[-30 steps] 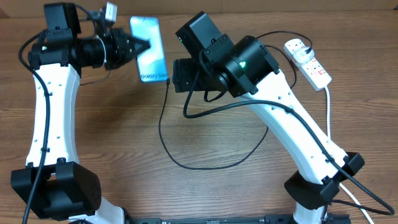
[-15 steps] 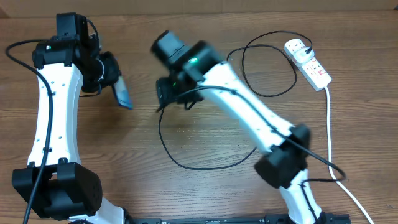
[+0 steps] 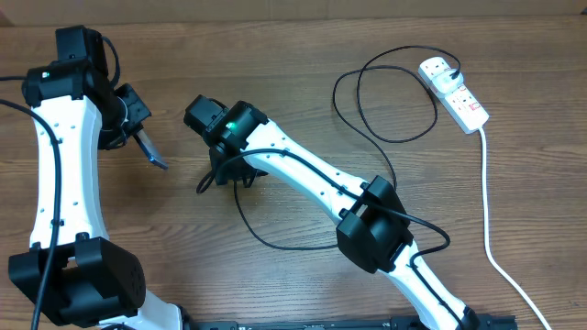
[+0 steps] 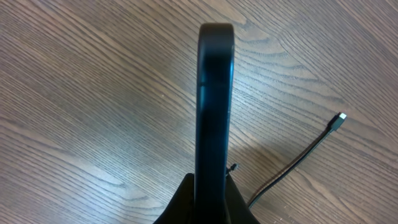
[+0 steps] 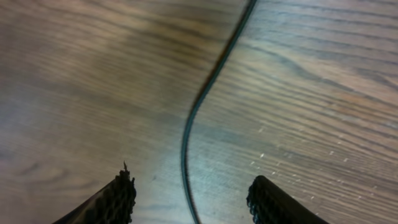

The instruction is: Plug charger to phone and switch on socket

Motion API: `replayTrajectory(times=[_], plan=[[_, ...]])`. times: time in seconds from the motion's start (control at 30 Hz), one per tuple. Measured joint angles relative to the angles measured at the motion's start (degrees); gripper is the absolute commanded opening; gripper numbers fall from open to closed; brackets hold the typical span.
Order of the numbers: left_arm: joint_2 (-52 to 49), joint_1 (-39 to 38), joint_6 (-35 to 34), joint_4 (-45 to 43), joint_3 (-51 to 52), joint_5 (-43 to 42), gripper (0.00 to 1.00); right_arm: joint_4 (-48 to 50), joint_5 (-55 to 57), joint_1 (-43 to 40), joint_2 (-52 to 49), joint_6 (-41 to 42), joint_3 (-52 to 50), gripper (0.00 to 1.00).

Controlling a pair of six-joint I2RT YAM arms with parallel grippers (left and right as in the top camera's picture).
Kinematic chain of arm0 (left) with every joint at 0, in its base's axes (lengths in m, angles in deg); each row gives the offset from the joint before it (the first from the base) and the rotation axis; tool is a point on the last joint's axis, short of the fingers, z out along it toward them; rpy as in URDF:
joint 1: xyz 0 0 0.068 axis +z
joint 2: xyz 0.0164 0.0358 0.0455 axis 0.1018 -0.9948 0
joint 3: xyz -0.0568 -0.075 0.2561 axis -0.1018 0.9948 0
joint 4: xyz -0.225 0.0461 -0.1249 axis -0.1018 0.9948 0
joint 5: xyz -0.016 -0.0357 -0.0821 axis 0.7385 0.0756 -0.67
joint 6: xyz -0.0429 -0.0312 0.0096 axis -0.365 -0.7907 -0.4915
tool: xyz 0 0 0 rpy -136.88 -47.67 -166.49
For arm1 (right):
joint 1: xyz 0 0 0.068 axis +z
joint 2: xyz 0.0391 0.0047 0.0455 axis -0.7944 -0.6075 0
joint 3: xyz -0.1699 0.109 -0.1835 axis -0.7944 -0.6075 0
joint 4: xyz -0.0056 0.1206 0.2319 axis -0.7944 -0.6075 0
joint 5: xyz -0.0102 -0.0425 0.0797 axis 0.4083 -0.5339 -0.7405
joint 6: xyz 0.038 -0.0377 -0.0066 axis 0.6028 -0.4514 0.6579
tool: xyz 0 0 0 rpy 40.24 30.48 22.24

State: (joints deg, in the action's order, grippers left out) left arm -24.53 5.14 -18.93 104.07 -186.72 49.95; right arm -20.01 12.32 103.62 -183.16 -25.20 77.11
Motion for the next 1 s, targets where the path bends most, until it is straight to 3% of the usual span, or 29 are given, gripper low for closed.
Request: replayTrajectory(times=[0.4,0.5,0.6,0.87,1.0], plan=[[0.00,0.00,-0.17,0.04,0.00,-0.07,0.04,-0.81,0.39,3.56,-7.02,2.01,-0.15,0.56],[0.00,0.00,-0.17,0.20,0.00,-0.07,0.04,-0.83,0.39,4.76,-7.10,2.29,-0.15,0.47],[0.00,0.00,-0.17,0.20,0.00,-0.07,0.04,-0.55,0.50,4.87,-7.10,3.06,-0.70,0.31],[0.00,0.00,-0.17,0.20,0.00,-0.09,0.04,0.66,0.20,4.50,-6.10,4.00,-4.59,0.04],[0.00,0.00,-0.17,0.20,0.00,-0.07,0.04,-2.45,0.28,4.50,-5.49,4.28,-5.79,0.04]])
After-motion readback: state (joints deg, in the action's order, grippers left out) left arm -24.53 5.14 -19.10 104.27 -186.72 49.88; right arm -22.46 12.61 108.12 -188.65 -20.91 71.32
